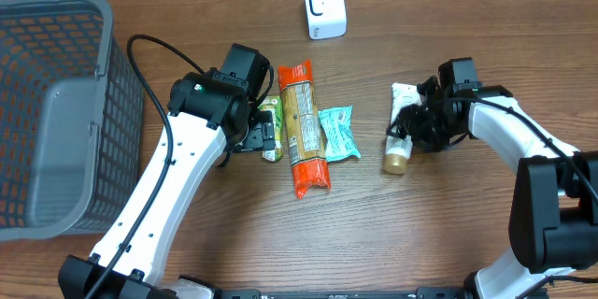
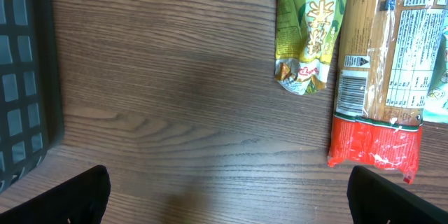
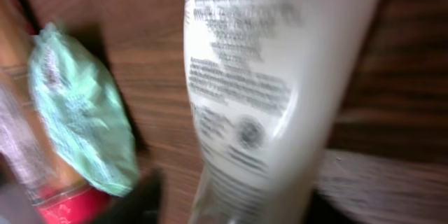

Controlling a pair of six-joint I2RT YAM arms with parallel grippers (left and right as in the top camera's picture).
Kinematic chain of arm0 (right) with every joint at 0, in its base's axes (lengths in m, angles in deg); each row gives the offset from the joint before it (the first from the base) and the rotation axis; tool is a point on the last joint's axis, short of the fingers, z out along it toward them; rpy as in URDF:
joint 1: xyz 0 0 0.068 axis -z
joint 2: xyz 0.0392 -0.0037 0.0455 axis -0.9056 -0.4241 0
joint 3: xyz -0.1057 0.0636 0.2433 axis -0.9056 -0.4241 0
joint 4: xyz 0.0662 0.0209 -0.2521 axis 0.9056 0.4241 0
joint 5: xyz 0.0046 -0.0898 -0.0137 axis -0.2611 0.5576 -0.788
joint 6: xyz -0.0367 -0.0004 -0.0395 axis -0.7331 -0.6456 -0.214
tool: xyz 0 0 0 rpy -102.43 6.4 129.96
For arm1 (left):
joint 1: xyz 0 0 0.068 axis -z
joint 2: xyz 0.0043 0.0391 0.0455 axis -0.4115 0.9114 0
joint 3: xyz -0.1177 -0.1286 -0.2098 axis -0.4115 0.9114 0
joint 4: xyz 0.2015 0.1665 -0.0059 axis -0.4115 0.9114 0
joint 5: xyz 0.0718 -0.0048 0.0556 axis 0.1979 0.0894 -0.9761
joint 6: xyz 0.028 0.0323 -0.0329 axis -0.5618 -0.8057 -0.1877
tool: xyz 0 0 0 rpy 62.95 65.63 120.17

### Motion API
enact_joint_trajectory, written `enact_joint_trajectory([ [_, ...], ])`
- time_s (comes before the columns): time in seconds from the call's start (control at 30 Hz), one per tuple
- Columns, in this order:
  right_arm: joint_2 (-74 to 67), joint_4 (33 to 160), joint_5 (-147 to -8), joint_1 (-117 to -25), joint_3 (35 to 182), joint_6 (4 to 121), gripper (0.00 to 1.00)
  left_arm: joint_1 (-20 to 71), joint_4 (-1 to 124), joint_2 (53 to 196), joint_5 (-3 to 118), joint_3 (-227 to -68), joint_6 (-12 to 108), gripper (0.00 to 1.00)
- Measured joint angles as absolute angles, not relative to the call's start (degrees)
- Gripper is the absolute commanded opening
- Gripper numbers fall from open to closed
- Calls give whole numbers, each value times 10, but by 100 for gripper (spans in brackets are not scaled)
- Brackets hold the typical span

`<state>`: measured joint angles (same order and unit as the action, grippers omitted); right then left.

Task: Scan the item barcode
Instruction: 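Lay the tube flat on the table to the right and release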

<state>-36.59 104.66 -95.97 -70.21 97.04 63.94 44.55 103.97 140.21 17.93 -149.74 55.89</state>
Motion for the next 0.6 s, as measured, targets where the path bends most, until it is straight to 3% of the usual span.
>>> enact_joint_trajectory([
  [0.27, -366, 1029, -971, -703, 990, 726, 97, 446, 1039, 1402, 179, -1497, 559, 100],
  [0.5, -366, 1080, -849, -705, 1087, 690, 95, 446, 1040, 1402, 179, -1497, 559, 100],
  [0.6, -366, 1063, -793, -714, 1114, 667, 86, 446, 1039, 1402, 179, -1497, 559, 99],
])
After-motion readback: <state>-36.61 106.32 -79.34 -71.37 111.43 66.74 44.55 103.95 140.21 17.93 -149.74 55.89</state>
